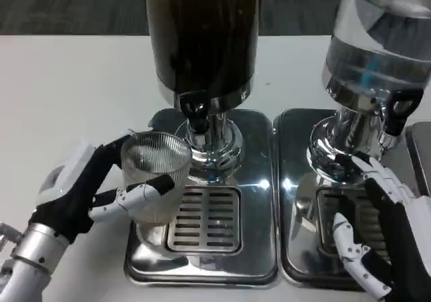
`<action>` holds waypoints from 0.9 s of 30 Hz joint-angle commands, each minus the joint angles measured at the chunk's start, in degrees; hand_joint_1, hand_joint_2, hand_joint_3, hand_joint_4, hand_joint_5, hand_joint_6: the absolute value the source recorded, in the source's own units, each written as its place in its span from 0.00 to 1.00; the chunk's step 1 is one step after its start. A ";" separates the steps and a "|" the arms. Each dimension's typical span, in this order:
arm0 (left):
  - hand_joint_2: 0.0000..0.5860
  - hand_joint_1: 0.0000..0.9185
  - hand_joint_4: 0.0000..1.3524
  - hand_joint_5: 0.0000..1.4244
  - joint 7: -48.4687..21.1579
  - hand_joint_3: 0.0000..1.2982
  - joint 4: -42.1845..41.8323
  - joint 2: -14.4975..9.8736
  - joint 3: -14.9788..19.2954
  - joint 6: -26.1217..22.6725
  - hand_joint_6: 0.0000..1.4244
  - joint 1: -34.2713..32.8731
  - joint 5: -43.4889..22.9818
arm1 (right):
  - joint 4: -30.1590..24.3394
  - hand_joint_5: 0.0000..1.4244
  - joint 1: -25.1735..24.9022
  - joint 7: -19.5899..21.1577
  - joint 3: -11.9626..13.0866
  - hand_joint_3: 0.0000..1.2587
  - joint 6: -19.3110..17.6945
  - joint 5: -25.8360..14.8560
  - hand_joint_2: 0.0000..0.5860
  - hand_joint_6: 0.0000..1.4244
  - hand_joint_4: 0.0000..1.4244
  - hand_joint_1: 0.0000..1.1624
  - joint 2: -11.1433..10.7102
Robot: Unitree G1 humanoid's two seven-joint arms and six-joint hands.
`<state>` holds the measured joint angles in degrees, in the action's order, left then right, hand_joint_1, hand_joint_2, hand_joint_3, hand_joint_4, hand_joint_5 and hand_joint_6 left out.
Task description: Grasp the cup under the faucet to collect the drink, then remove the cup.
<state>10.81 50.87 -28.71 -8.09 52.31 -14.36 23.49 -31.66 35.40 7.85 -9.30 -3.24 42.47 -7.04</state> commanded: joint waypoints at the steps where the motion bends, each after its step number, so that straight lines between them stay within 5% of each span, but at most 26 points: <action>1: 0.35 0.13 0.27 0.40 -0.35 0.26 0.09 0.30 -0.61 1.39 0.42 -2.28 0.67 | -0.77 0.05 0.54 1.17 0.21 0.15 0.01 0.20 1.00 0.04 0.06 0.37 0.40; 27: 0.34 0.13 0.26 0.38 -2.54 0.26 4.59 2.43 -5.14 1.68 0.41 -5.92 2.23 | -1.26 0.05 0.58 1.14 -0.38 0.15 -0.05 0.28 1.00 0.04 0.07 0.37 0.92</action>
<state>8.98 54.93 -26.49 -12.58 52.80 -19.10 25.42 -32.21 36.18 8.64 -9.54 -3.24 42.73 -6.26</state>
